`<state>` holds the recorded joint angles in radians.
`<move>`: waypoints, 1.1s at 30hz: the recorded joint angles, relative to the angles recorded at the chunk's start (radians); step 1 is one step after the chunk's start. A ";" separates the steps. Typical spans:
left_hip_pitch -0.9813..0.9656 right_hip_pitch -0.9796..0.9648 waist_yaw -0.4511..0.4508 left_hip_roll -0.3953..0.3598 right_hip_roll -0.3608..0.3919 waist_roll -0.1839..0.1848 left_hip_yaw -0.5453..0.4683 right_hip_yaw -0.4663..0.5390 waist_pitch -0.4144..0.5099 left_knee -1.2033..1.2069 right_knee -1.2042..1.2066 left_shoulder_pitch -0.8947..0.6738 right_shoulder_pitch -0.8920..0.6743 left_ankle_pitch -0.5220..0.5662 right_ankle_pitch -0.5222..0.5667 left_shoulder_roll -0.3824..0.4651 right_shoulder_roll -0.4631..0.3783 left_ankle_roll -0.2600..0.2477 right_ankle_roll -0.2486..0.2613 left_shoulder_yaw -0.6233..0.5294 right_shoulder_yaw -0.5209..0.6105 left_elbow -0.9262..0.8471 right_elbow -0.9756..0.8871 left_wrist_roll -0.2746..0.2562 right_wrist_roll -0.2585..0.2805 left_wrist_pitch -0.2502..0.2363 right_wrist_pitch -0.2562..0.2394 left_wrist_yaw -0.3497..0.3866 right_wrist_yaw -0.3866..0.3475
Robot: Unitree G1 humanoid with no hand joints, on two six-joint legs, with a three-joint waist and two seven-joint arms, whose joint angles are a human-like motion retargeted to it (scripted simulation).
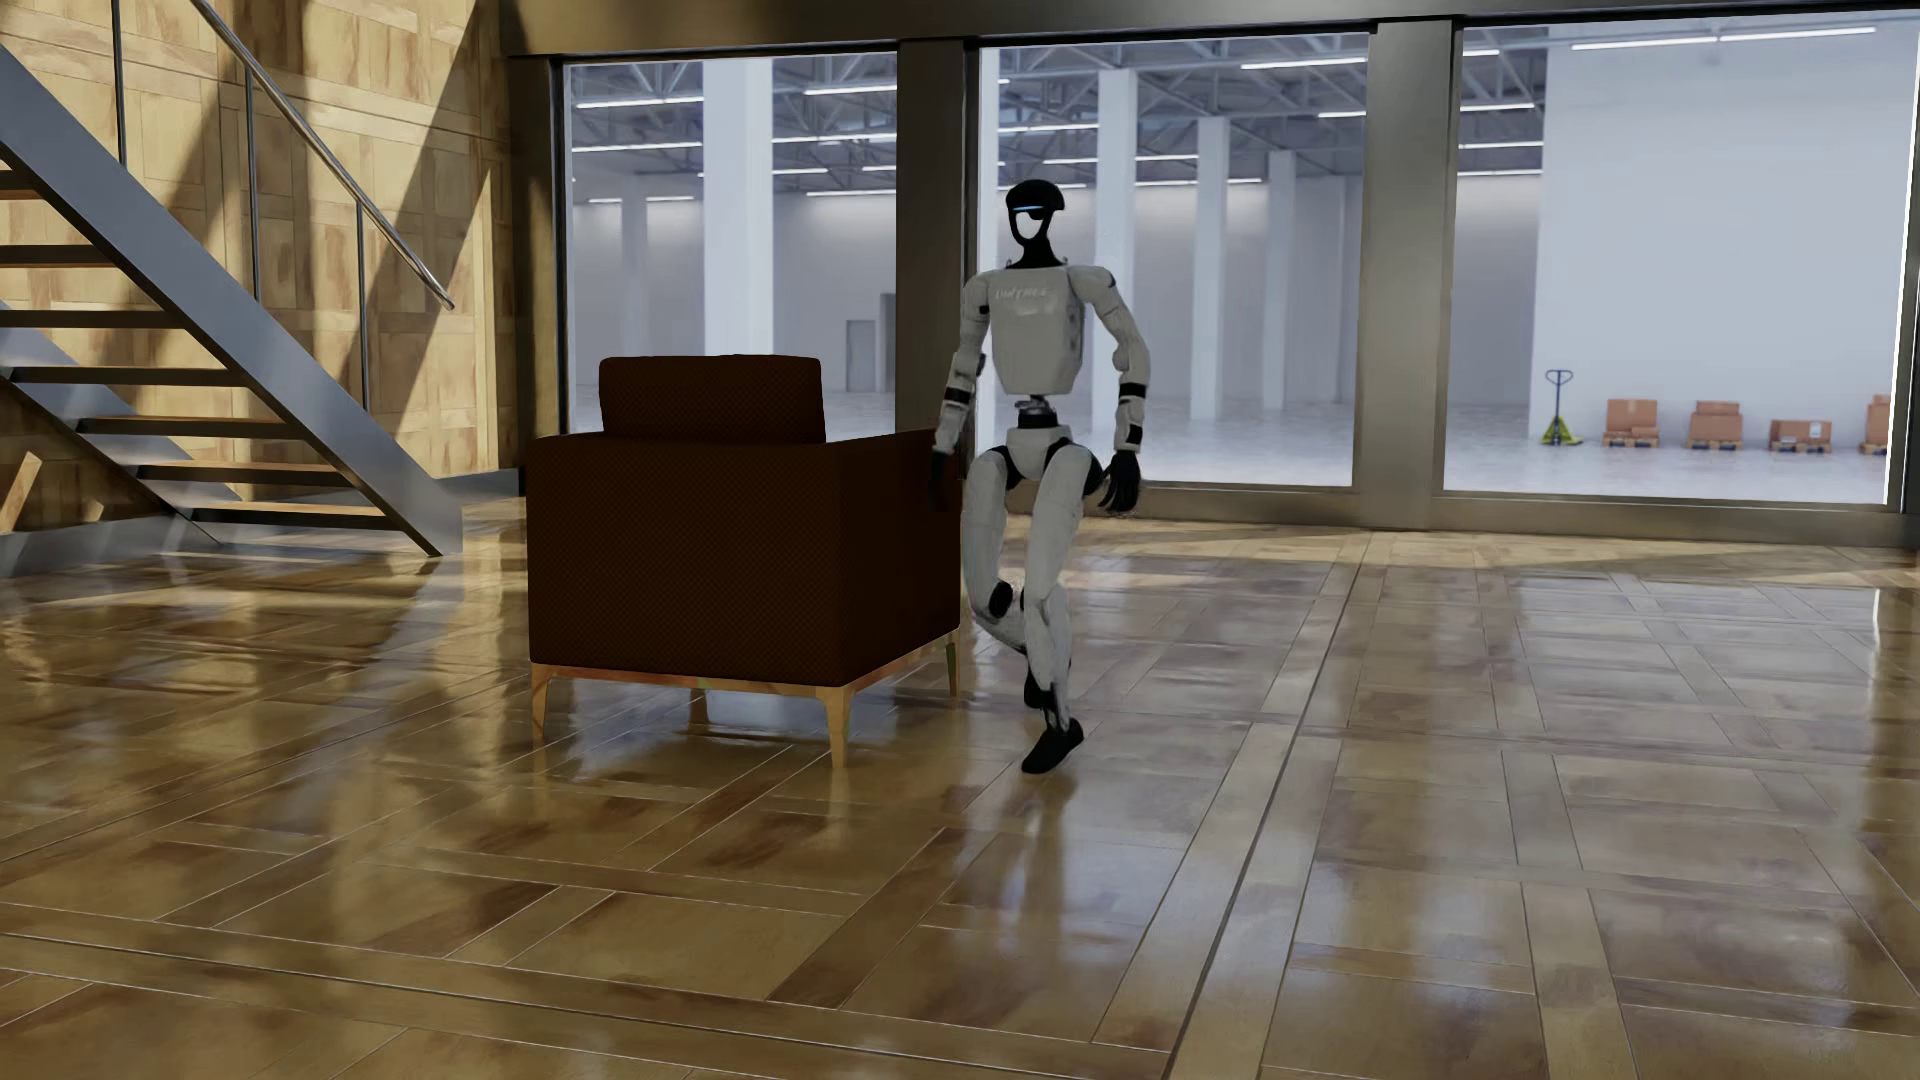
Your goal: Go around the armchair
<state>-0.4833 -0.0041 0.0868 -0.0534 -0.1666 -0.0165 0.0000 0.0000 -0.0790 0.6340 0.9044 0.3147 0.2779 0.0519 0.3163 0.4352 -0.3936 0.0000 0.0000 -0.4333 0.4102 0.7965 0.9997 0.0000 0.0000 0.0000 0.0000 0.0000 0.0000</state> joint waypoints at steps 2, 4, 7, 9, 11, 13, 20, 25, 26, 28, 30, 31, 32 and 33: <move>0.069 -0.121 -0.042 -0.011 0.020 0.017 0.000 0.000 0.036 -0.039 0.192 -0.064 -0.059 -0.035 -0.189 0.045 -0.018 0.000 0.000 0.021 -0.075 -0.024 -0.079 0.000 0.000 0.000 0.000 0.000 0.000; 0.123 -0.209 -0.110 -0.015 0.046 0.043 0.000 0.000 0.077 -0.063 0.265 -0.137 -0.124 -0.061 -0.465 0.087 -0.040 0.000 0.000 0.050 -0.126 -0.021 -0.151 0.000 0.000 0.000 0.000 0.000 0.000; 0.179 -0.307 -0.171 0.002 0.080 0.080 0.000 0.000 0.106 -0.101 0.096 -0.225 -0.185 -0.101 -0.546 0.127 -0.070 0.000 0.000 0.105 -0.151 -0.010 -0.232 0.000 0.000 0.000 0.000 0.000 0.000; 0.212 -0.324 -0.182 0.011 0.111 0.093 0.000 0.000 0.111 -0.128 -0.101 -0.257 -0.195 -0.124 -0.506 0.138 -0.080 0.000 0.000 0.127 -0.140 -0.031 -0.251 0.000 0.000 0.000 0.000 0.000 0.000; 0.237 -0.304 -0.200 0.010 0.133 0.092 0.000 0.000 0.100 -0.143 -0.262 -0.264 -0.187 -0.147 -0.471 0.141 -0.078 0.000 0.000 0.126 -0.117 -0.071 -0.235 0.000 0.000 0.000 0.000 0.000 0.000; 0.239 -0.271 -0.214 0.005 0.127 0.078 0.000 0.000 0.070 -0.143 -0.334 -0.257 -0.156 -0.173 -0.414 0.134 -0.060 0.000 0.000 0.106 -0.111 -0.100 -0.190 0.000 0.000 0.000 0.000 0.000 0.000; 0.303 -0.142 -0.051 -0.019 0.088 -0.015 0.000 0.000 -0.010 -0.175 -0.466 -0.147 -0.070 -0.266 -0.473 0.062 0.006 0.000 0.000 0.050 0.007 0.050 0.093 0.000 0.000 0.000 0.000 0.000 0.000; 0.353 -0.144 -0.068 -0.014 0.089 -0.021 0.000 0.000 -0.023 -0.192 -0.453 -0.046 -0.080 -0.335 -0.486 -0.040 0.010 0.000 0.000 -0.077 -0.021 0.263 0.016 0.000 0.000 0.000 0.000 0.000 0.000; 0.358 -0.142 -0.076 -0.013 0.089 -0.023 0.000 0.000 -0.027 -0.194 -0.453 -0.033 -0.083 -0.345 -0.489 -0.054 0.013 0.000 0.000 -0.089 -0.025 0.267 -0.005 0.000 0.000 0.000 0.000 0.000 0.000; 0.363 -0.145 -0.075 -0.014 0.087 -0.025 0.000 0.000 -0.033 -0.196 -0.451 -0.021 -0.085 -0.358 -0.493 -0.072 0.016 0.000 0.000 -0.103 -0.014 0.244 -0.037 0.000 0.000 0.000 0.000 0.000 0.000; 0.364 -0.147 -0.065 -0.018 0.085 -0.029 0.000 0.000 -0.034 -0.198 -0.454 -0.023 -0.089 -0.363 -0.496 -0.076 0.013 0.000 0.000 -0.113 0.018 0.211 -0.048 0.000 0.000 0.000 0.000 0.000 0.000; 0.365 -0.145 -0.062 -0.019 0.085 -0.030 0.000 0.000 -0.032 -0.198 -0.457 -0.026 -0.092 -0.365 -0.498 -0.076 0.014 0.000 0.000 -0.114 0.025 0.202 -0.043 0.000 0.000 0.000 0.000 0.000 0.000; 0.364 -0.144 -0.059 -0.018 0.086 -0.029 0.000 0.000 -0.031 -0.197 -0.459 -0.030 -0.094 -0.365 -0.500 -0.073 0.016 0.000 0.000 -0.113 0.027 0.199 -0.036 0.000 0.000 0.000 0.000 0.000 0.000; 0.362 -0.144 -0.057 -0.019 0.086 -0.029 0.000 0.000 -0.030 -0.197 -0.459 -0.035 -0.094 -0.365 -0.502 -0.070 0.017 0.000 0.000 -0.111 0.029 0.199 -0.031 0.000 0.000 0.000 0.000 0.000 0.000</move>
<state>-0.1210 -0.1481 0.0299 -0.0720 -0.0807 -0.0454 0.0000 0.0000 -0.1085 0.4366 0.4454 0.2798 0.1841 -0.3127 -0.1858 0.3656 -0.3765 0.0000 0.0000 -0.5444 0.4389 0.9958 0.9686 0.0000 0.0000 0.0000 0.0000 0.0000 0.0000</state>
